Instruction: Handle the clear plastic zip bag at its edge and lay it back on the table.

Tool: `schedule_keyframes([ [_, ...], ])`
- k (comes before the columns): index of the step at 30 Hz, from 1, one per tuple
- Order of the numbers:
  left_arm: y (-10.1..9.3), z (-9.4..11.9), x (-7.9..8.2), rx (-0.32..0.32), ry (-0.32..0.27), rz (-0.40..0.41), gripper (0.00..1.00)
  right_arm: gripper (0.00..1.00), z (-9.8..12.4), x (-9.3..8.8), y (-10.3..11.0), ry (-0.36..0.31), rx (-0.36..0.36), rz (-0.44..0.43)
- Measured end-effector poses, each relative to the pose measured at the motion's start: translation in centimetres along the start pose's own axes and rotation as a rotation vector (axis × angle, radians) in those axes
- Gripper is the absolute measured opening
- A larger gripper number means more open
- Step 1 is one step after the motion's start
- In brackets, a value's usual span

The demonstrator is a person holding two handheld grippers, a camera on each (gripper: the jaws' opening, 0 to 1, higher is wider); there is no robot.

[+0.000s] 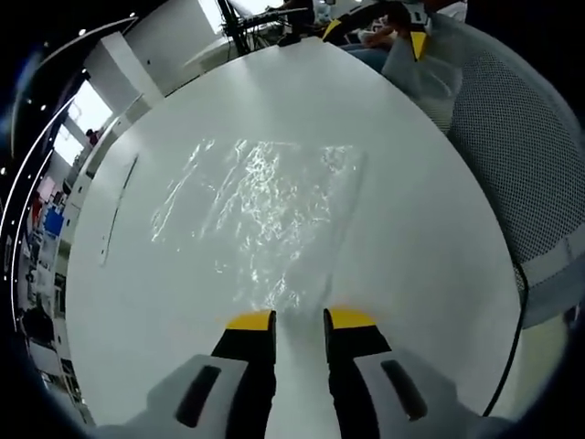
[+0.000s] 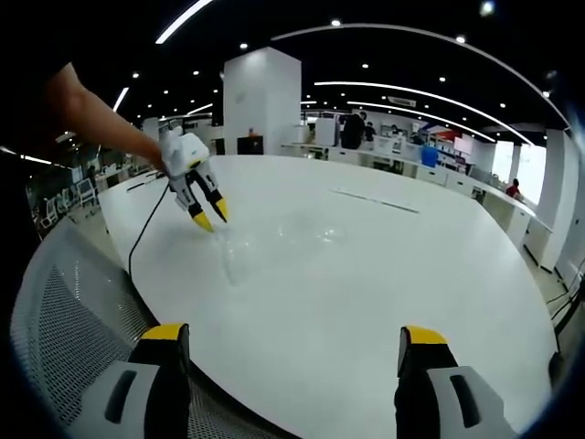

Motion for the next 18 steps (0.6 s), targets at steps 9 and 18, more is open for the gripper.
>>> schedule_keyframes([
  [9,0.32,-0.53,0.06,-0.03,0.022,-0.03,0.15,0.94,-0.02,0.06,0.08,0.009,0.001,0.0],
  [18,0.55,-0.69,-0.05,-0.096,0.027,-0.046,0.1,0.93,-0.01,-0.06,0.01,0.01,-0.001,-0.004],
])
Point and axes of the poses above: the point that each gripper's makers call its tool centre point, and the gripper's own axes: z roughly backward along the fingers, y roughly to its left, x roughly out of its top, the point moved 10 cm from there along z, roughly backward along the fingers, and after that the axes turned 7 degrees about z, right-handed, at the moved point
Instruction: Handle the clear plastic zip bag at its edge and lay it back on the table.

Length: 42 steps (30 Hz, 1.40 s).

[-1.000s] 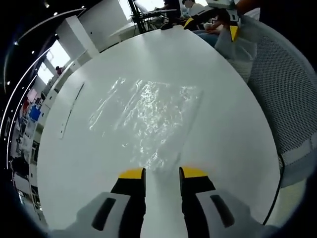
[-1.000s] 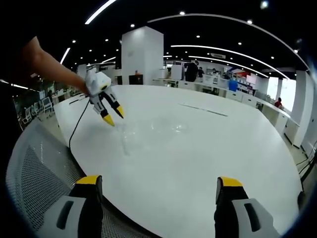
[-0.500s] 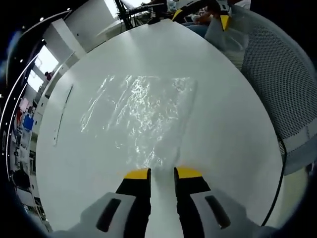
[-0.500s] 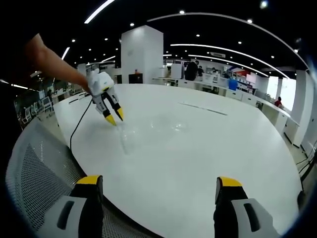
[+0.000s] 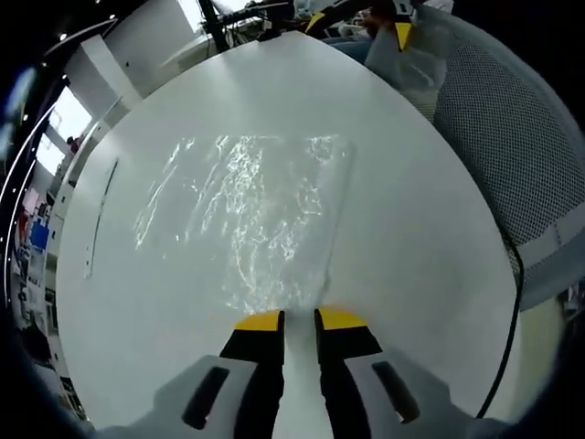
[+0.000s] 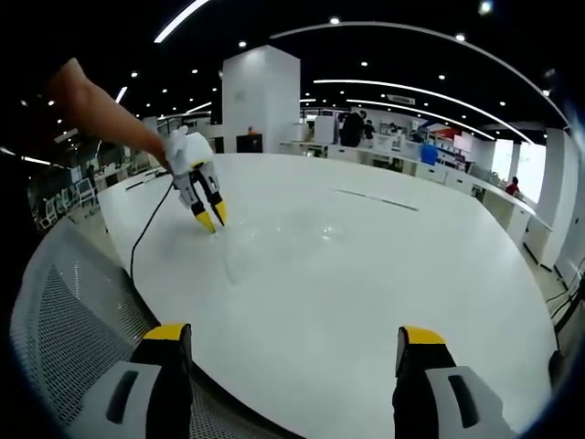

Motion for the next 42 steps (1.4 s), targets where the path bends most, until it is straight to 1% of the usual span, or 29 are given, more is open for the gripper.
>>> schedule_keyframes([
  [4,-0.1,0.0,-0.1,-0.028,0.0,-0.011,0.06,0.93,0.0,0.0,0.0,0.002,0.002,0.001],
  [7,-0.1,0.0,-0.2,-0.034,-0.005,-0.016,0.04,0.92,0.0,0.0,0.0,0.004,0.003,0.002],
  [9,-0.1,0.0,-0.4,-0.035,-0.016,-0.009,0.04,0.92,-0.1,-0.1,0.0,0.006,0.005,0.003],
  [11,-0.2,0.1,-0.4,-0.036,-0.034,0.016,0.03,0.92,-0.1,-0.1,0.0,0.007,0.006,0.003],
  [14,-0.3,0.1,-0.4,-0.035,-0.038,0.021,0.01,0.92,-0.1,-0.1,0.0,0.008,0.004,0.003],
  [20,-0.4,0.0,-0.2,-0.037,-0.015,0.0,0.0,0.91,-0.1,-0.1,-0.1,0.008,0.006,0.002],
  [27,-0.2,0.0,0.0,-0.044,0.01,0.044,0.0,0.9,-0.1,-0.1,0.0,0.004,0.004,-0.002],
  [30,-0.2,0.0,0.1,-0.046,0.024,0.044,0.0,0.9,-0.1,0.0,0.0,0.0,0.003,-0.003],
  [42,-0.6,0.9,0.8,-0.039,0.032,0.05,0.0,0.92,0.1,0.2,0.0,-0.013,0.007,0.006],
])
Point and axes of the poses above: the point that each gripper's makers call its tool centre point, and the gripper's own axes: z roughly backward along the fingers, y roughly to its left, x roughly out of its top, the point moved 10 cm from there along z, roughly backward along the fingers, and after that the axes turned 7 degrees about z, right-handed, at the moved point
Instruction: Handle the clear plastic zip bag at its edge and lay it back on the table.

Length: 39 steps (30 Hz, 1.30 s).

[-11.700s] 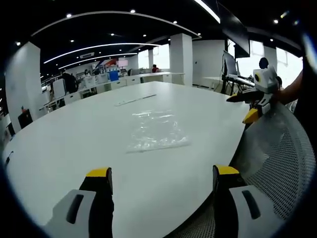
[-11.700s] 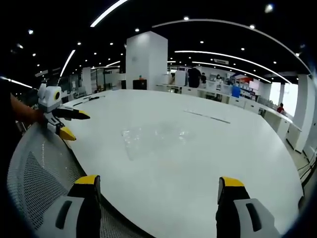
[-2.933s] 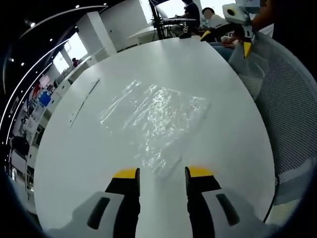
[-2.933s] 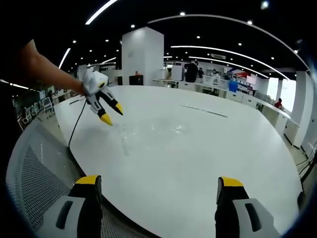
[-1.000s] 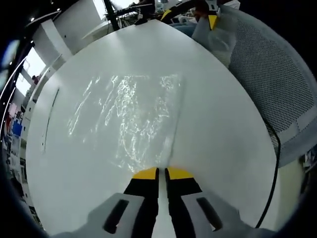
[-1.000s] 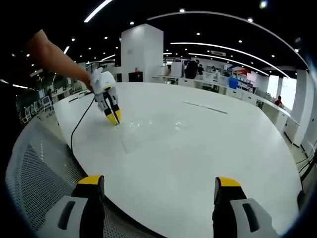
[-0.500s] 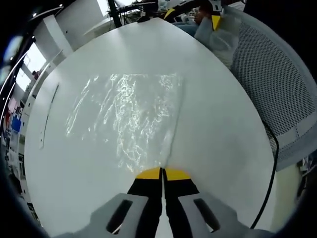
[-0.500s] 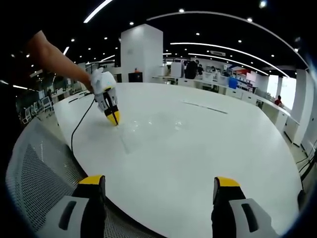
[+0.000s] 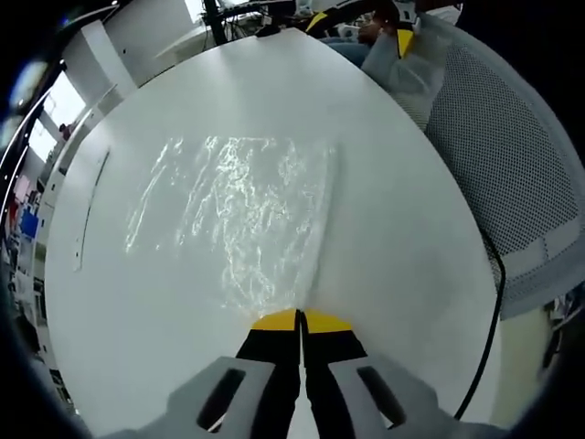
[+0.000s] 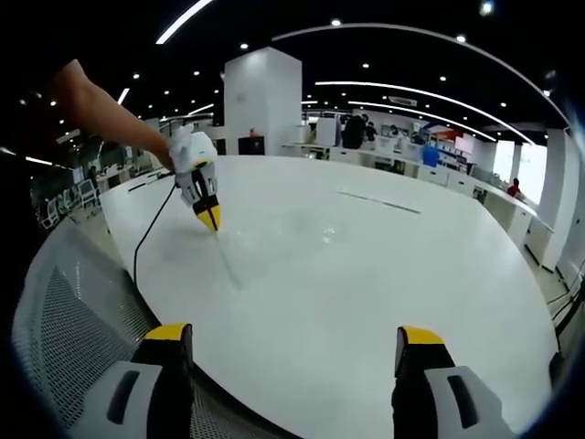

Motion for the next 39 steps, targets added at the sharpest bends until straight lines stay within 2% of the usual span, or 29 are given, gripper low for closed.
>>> schedule_keyframes([
  [10,-0.2,1.1,0.5,0.012,0.014,0.008,0.0,0.94,0.1,0.3,0.0,0.013,0.01,0.039],
  [27,-0.3,2.8,1.5,0.046,-0.002,0.007,0.0,0.94,0.2,3.0,-0.8,-0.004,0.031,0.115],
  [39,-0.7,4.1,2.6,0.068,-0.008,-0.011,0.0,0.94,0.8,6.8,-1.9,-0.046,0.044,0.149],
])
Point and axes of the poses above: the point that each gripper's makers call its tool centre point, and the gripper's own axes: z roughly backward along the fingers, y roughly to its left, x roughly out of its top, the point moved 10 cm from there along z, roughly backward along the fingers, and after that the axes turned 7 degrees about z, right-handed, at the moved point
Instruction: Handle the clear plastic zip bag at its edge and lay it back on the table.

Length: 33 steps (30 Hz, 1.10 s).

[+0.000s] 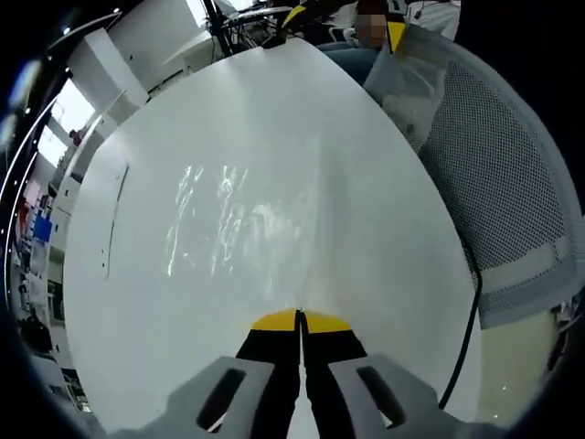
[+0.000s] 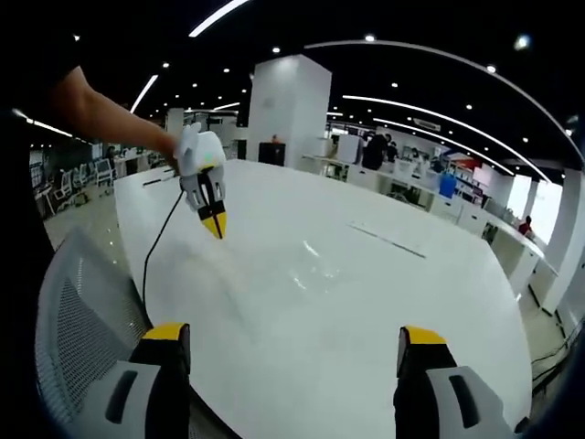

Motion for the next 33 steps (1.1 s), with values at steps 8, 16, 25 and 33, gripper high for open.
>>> schedule_keyframes([
  [8,-0.2,1.0,0.3,0.032,0.005,0.009,0.0,0.94,0.0,2.3,-0.6,-0.012,0.029,0.031],
  [16,-0.5,2.2,0.8,0.062,0.001,0.025,0.0,0.95,-0.1,4.1,-0.9,-0.022,0.059,0.066],
  [25,-0.6,3.7,2.0,0.1,-0.01,0.051,0.0,0.95,-0.1,6.3,-0.8,-0.013,0.115,0.124],
  [33,-0.7,4.3,3.1,0.105,-0.018,0.068,0.0,0.95,-0.3,7.4,-0.6,0.004,0.155,0.19],
])
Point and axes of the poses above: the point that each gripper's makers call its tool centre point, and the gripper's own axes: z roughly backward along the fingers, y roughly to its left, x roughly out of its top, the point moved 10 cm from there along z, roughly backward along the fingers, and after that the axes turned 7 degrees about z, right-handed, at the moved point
